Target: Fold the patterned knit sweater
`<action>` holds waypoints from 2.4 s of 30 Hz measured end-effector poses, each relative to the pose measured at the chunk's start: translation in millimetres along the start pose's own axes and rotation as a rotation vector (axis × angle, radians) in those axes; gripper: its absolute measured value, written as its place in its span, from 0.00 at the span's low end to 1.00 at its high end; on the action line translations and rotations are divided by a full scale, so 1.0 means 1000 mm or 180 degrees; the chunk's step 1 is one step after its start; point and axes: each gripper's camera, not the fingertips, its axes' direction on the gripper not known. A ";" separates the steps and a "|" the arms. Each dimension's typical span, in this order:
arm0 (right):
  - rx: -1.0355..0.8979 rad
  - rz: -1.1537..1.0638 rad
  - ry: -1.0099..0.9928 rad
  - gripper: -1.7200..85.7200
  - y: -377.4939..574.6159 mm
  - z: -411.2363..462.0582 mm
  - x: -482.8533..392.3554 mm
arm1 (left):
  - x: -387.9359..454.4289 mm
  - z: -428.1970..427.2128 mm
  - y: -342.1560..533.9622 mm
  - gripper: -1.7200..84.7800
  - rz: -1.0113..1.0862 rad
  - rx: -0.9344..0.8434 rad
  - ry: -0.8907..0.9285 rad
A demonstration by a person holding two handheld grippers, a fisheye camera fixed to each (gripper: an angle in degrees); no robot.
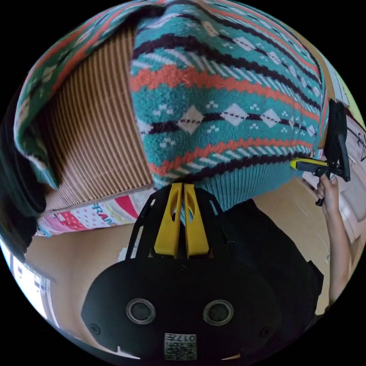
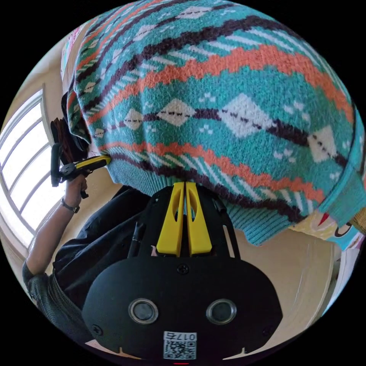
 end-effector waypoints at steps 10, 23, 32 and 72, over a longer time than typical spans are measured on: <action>0.0436 0.0624 -0.1565 0.02 0.040 -0.043 0.022 | -0.252 0.014 0.177 0.21 -0.1974 0.1927 0.4518; 0.2131 0.1321 -0.2915 0.02 0.202 -0.074 0.031 | -0.281 0.016 0.237 0.07 -0.3233 0.3379 0.6605; 0.3603 0.1952 -0.4372 0.02 0.278 0.014 0.016 | -0.160 -0.302 0.266 0.07 0.0604 0.3347 0.4085; 0.0135 0.1265 -0.0104 0.16 0.063 -0.274 0.017 | 0.094 -0.028 0.482 0.14 -0.2369 0.1628 0.3097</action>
